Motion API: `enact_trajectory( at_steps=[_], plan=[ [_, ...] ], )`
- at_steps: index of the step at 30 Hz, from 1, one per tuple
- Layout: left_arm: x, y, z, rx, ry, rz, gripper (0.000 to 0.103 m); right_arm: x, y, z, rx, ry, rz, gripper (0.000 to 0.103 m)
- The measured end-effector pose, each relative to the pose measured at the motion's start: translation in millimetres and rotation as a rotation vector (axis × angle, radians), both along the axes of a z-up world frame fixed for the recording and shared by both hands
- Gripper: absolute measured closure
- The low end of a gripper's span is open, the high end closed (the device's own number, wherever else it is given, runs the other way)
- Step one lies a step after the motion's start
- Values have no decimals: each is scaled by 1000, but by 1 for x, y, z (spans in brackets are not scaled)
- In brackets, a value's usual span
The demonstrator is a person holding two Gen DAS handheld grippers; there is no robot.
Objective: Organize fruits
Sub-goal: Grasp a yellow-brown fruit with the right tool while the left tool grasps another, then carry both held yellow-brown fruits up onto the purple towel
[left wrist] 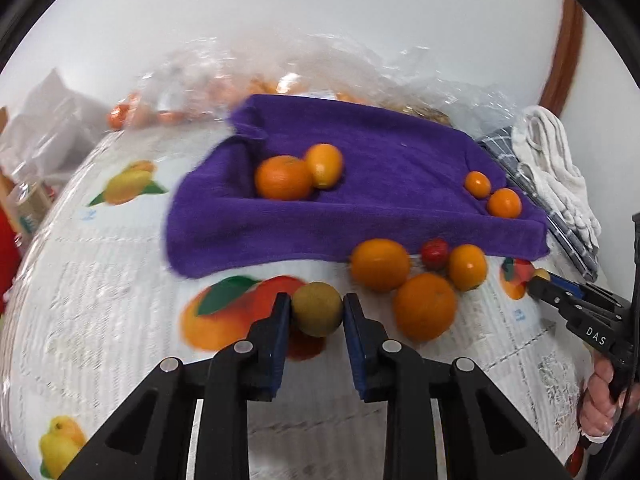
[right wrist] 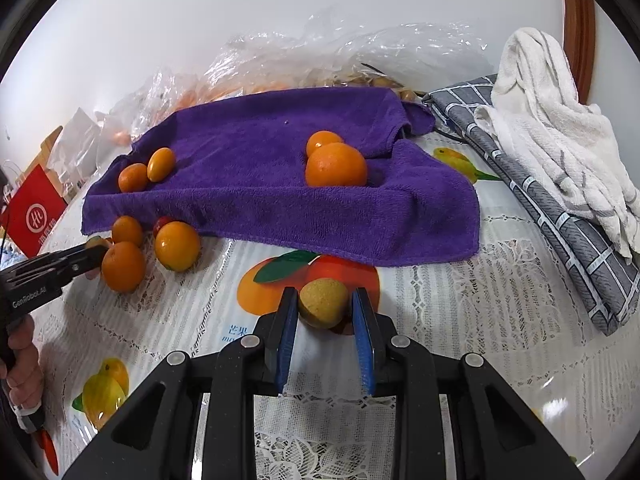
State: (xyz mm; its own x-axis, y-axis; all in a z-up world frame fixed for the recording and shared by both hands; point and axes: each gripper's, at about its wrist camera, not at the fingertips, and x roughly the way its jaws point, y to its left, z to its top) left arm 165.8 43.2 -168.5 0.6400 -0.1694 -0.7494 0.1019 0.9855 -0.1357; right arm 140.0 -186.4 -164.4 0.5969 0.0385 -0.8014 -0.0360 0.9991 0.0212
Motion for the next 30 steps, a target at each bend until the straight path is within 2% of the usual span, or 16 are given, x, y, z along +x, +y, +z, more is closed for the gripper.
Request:
enact_trajectory(
  at_steps=[3,7,12,17,23,26,30],
  plan=[
    [0,12,-6,-34,25,34,78,1,2,-2,-12,11,3,76],
    [-2,11,-6,-19,11,60,77,2,2,-2,-11,16,3,75],
    [-2,18,-8,-66,19,63,77,3,4,-2,-35,16,5,75],
    [-3,16,-8,-58,19,68,77,2,6,-2,-45,15,5,75],
    [-4,22,-9,-114,20,84,77,3,5,-3,-42,12,6,75],
    [-6,21,-8,-110,9,79,78,2,5,-3,-45,10,7,76],
    [-12,27,-4,-141,-30,90,78,1,5,-1,-41,1,4,76]
  ],
)
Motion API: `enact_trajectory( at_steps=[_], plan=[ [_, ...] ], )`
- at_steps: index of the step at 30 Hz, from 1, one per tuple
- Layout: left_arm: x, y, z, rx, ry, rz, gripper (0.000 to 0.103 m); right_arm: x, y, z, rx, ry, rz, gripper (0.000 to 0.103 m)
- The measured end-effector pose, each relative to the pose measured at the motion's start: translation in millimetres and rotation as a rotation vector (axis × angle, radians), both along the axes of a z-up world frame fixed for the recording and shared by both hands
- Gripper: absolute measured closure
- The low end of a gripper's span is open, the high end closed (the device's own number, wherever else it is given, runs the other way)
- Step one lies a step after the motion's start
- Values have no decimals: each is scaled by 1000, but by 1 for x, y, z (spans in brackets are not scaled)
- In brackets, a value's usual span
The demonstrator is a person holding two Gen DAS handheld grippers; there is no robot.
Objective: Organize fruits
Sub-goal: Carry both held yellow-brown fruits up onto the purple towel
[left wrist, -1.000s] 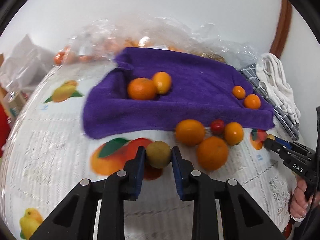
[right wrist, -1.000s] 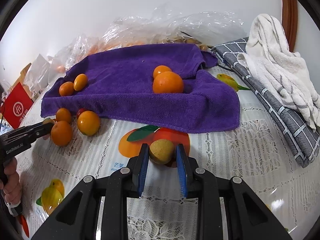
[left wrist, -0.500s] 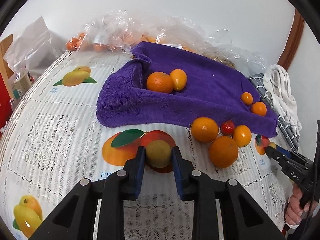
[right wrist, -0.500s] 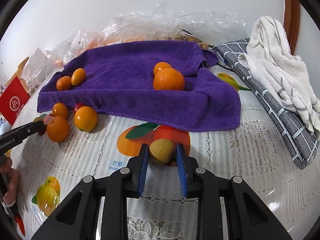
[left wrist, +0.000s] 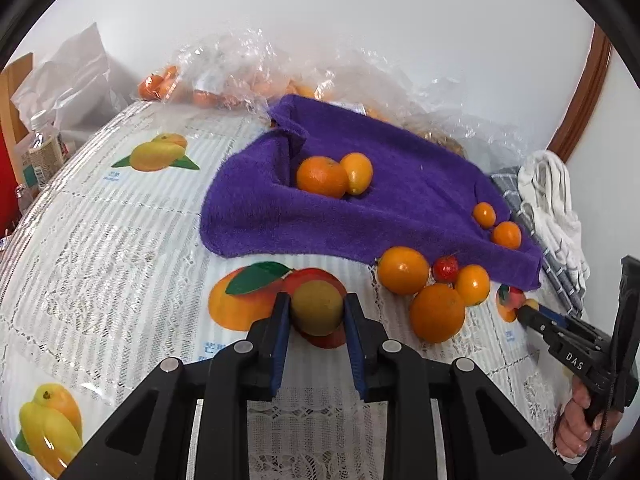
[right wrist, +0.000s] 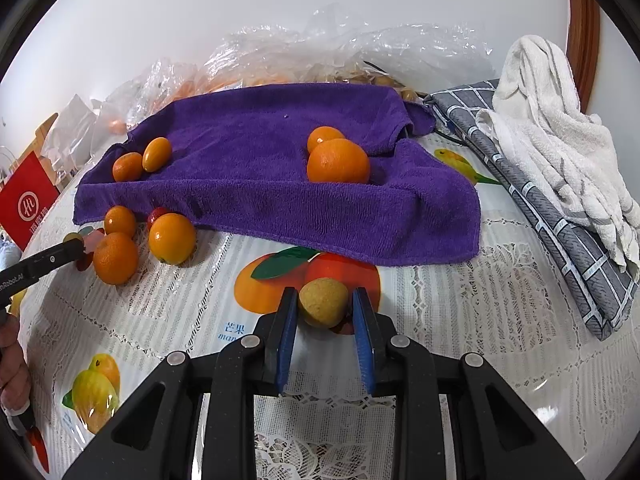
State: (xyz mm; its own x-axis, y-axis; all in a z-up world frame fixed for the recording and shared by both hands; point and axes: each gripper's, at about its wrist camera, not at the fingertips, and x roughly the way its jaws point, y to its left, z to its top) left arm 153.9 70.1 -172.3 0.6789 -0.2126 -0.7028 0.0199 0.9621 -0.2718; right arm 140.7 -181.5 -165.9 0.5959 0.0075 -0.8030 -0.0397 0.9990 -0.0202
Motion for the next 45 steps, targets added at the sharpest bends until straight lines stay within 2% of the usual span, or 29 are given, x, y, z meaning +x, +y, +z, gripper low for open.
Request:
enact_trajectory(
  at_steps=[6,13,18,26,29,32,37,45],
  plan=[
    [-6,5,8,-17,-65,38,78,-5,-4,4,20,-31,-12,76],
    [-12,1,14,-13,-119,23,78,-12,-9,10,47,-74,-23,76],
    [-20,-1,22,2,-186,39,78,-15,-11,13,69,-101,-27,76],
    [-18,14,20,-69,-165,86,78,-17,-13,14,81,-115,-31,76],
    [-20,14,18,-63,-166,95,78,-18,-13,18,60,-125,-51,76],
    [-17,11,16,-63,-151,86,78,-19,-17,31,87,-141,-58,76],
    [-22,8,21,-36,-180,89,78,-14,-21,51,96,-163,-69,76],
    [-21,17,19,-70,-172,114,78,-5,-22,70,74,-167,-72,76]
  ],
)
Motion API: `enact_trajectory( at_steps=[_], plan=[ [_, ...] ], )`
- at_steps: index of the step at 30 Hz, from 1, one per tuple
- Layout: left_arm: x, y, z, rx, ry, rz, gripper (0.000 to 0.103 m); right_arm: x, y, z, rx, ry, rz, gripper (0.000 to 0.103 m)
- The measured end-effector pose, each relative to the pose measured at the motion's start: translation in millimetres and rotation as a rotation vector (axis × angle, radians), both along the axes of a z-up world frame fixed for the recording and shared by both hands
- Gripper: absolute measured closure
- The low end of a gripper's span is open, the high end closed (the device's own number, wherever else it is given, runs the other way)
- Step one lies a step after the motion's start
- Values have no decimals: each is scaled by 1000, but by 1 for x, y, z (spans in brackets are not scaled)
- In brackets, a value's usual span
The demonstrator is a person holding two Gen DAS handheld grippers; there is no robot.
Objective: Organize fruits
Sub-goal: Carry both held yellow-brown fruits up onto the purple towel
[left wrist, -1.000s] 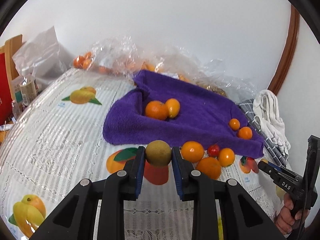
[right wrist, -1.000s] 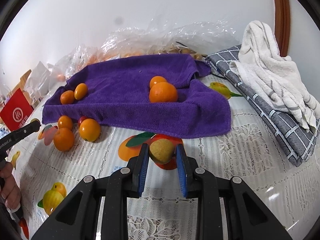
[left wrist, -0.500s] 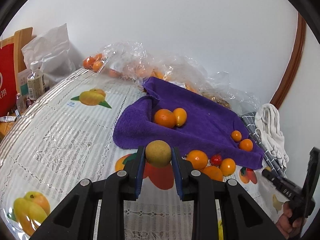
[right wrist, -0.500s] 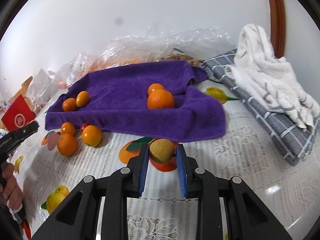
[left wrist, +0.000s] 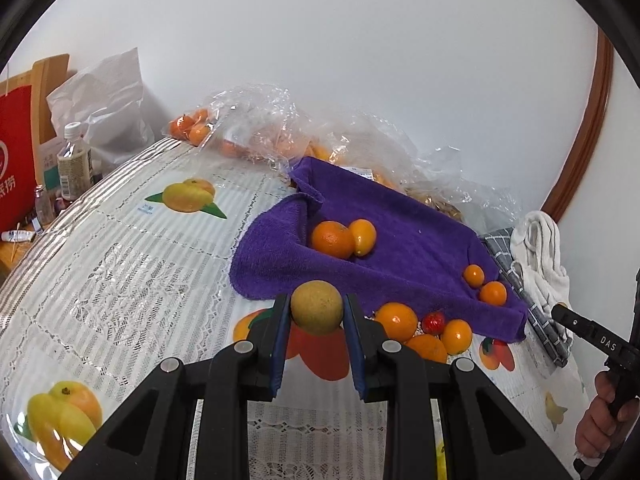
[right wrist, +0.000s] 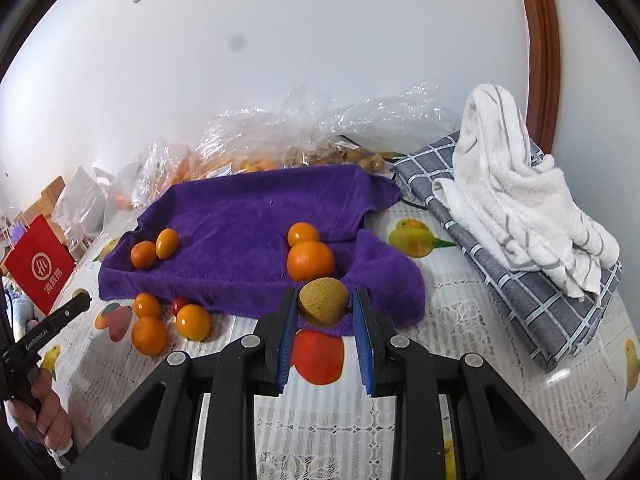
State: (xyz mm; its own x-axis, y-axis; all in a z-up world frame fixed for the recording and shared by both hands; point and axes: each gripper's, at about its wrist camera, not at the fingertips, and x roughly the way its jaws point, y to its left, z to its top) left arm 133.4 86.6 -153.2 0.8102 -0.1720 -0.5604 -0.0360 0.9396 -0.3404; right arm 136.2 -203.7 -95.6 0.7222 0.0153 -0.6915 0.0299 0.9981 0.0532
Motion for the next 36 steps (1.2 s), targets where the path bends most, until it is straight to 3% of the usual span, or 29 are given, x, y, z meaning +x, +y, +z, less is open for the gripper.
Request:
enact_trajectory(
  at_steps=[5,14,22,25,30,36],
  plan=[
    [5,1,7,48,21,39,78,10,1,7,2,3,1,76],
    [29,-7,58,122,8,16,78,34,5,11,6,27,10,76],
    [61,-15,85,135,4,11,78,61,3,21,4,47,-3,76],
    [69,-21,89,138,-1,-4,78,69,2,25,2,59,-7,76],
    [81,-32,95,221,-1,-29,78,75,-3,28,-12,75,-5,76],
    [101,-30,93,187,17,-61,78,92,-8,11,-9,100,-8,76]
  ],
)
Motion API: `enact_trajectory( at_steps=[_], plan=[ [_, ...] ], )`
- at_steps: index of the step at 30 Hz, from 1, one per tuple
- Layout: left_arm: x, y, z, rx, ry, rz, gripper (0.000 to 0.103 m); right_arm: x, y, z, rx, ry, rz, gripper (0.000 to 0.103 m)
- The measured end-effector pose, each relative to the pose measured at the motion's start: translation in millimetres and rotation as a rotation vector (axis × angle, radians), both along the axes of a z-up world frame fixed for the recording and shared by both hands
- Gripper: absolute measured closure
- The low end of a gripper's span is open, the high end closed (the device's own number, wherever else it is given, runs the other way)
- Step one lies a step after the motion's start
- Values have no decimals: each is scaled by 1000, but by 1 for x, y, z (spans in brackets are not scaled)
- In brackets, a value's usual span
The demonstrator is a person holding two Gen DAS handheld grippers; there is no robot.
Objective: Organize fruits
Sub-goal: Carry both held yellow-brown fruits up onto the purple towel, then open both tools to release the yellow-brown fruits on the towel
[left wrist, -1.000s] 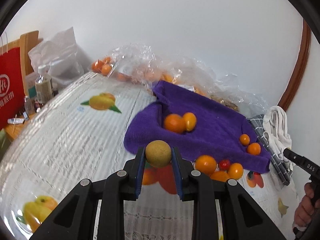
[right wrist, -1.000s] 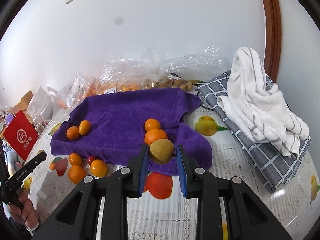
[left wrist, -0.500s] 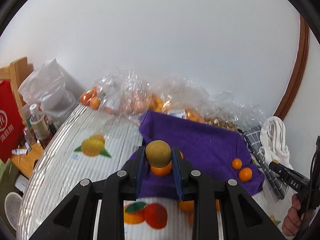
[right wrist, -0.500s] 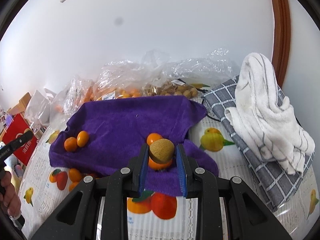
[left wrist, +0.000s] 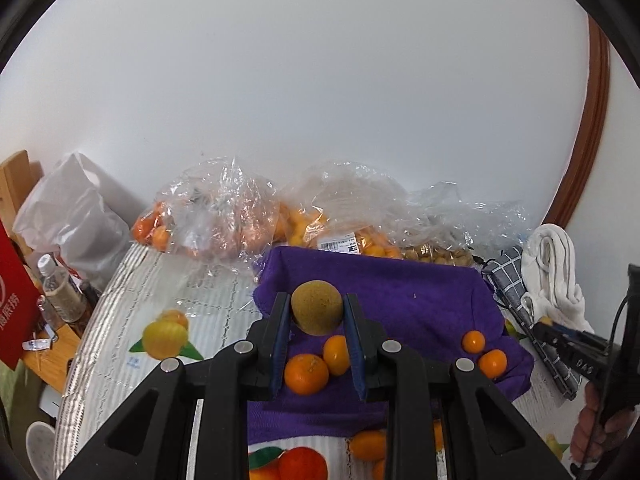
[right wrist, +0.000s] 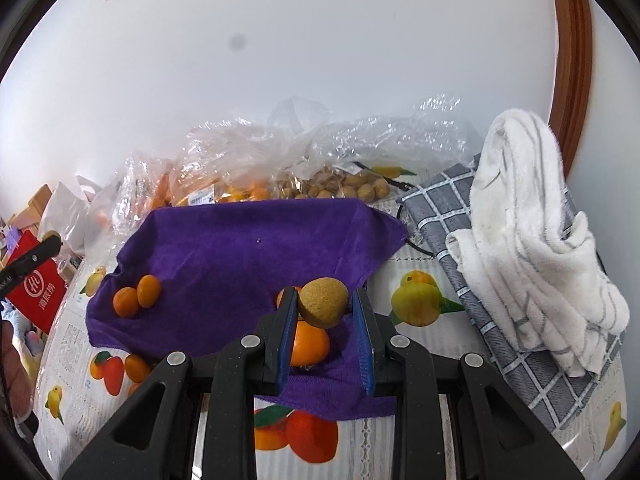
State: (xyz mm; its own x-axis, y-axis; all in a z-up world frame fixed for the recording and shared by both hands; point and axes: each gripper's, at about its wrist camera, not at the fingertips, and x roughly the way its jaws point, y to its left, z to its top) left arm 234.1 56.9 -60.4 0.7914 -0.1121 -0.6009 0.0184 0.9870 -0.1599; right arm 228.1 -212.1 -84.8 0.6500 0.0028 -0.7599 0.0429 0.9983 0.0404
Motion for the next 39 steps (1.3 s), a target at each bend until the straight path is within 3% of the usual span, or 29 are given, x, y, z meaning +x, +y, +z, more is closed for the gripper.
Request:
enact_trajectory(
  at_steps=[7,13,23,26,39],
  plan=[
    [26,16,-14,-44,32,4,78,26,-4,-22,3,22,5,76],
    [58,6,-35,-86,101,-9,78,57,2,-41,20,51,21,76],
    [90,-18,-73,-30,227,1,78,90,12,-70,-6,160,37,76],
    [91,-20,-78,14,225,12,78,93,11,-75,-10,168,28,76],
    [100,-25,-98,23,293,-11,78,103,4,-85,1,198,31,75]
  ],
)
